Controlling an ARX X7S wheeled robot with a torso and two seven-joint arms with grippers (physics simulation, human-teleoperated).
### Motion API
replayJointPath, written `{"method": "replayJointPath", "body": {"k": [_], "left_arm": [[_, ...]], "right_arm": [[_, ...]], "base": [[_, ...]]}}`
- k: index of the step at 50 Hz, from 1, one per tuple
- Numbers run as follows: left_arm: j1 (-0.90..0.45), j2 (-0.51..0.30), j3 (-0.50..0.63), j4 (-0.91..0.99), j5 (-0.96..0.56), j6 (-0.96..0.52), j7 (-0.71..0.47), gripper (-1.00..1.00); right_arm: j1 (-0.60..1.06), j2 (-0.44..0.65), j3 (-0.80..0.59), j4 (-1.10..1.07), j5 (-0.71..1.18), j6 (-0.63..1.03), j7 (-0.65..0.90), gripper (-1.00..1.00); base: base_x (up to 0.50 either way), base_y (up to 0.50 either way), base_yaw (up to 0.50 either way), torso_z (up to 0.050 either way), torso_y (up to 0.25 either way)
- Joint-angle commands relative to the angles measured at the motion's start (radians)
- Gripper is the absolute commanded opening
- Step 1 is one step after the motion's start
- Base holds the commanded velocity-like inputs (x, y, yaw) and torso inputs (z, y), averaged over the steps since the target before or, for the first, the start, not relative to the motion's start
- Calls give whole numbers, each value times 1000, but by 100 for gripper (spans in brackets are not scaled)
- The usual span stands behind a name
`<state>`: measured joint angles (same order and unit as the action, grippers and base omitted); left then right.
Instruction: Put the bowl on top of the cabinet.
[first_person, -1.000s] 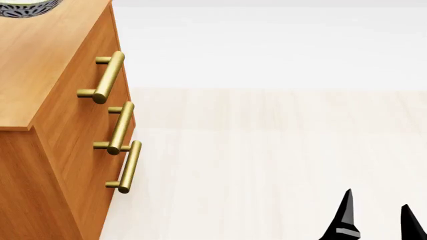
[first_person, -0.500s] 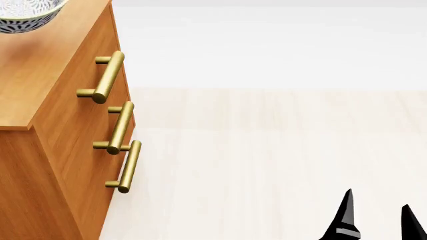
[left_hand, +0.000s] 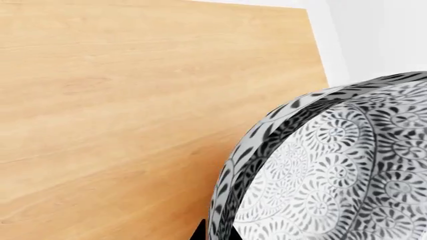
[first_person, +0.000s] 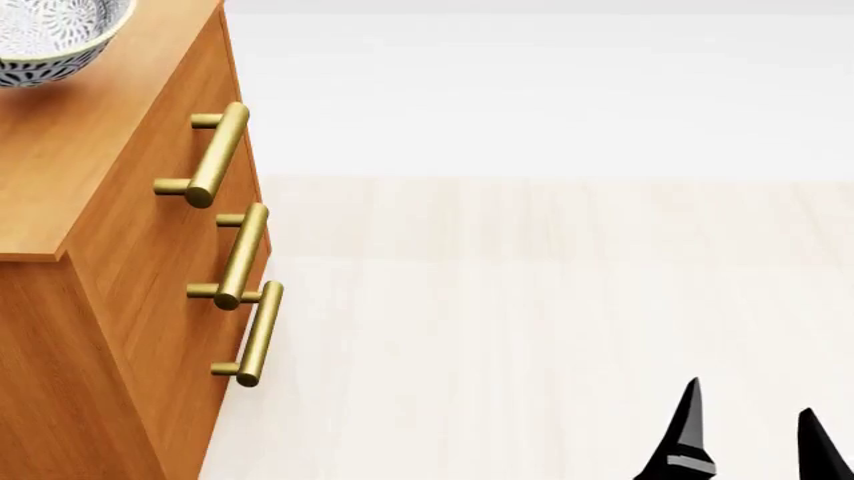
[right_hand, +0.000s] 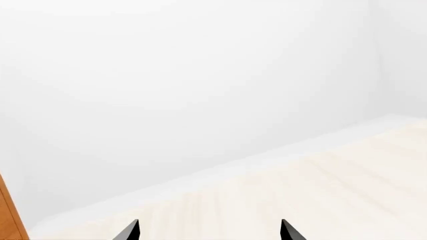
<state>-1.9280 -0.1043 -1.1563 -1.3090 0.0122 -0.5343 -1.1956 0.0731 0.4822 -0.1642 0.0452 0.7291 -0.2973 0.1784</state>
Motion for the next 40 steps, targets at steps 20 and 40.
{"method": "replayJointPath", "body": {"k": [20,40], "left_arm": [[20,-12,13,0,-14,-14,38,100],[20,-11,21,0,-12,-14,29,100]], "right_arm": [[4,-1,-5,5,-2,0,0,100],[1,1,-4,2,2,-2,-1,100]], "base": [[0,0,0,0,1],[0,0,0,0,0]]}}
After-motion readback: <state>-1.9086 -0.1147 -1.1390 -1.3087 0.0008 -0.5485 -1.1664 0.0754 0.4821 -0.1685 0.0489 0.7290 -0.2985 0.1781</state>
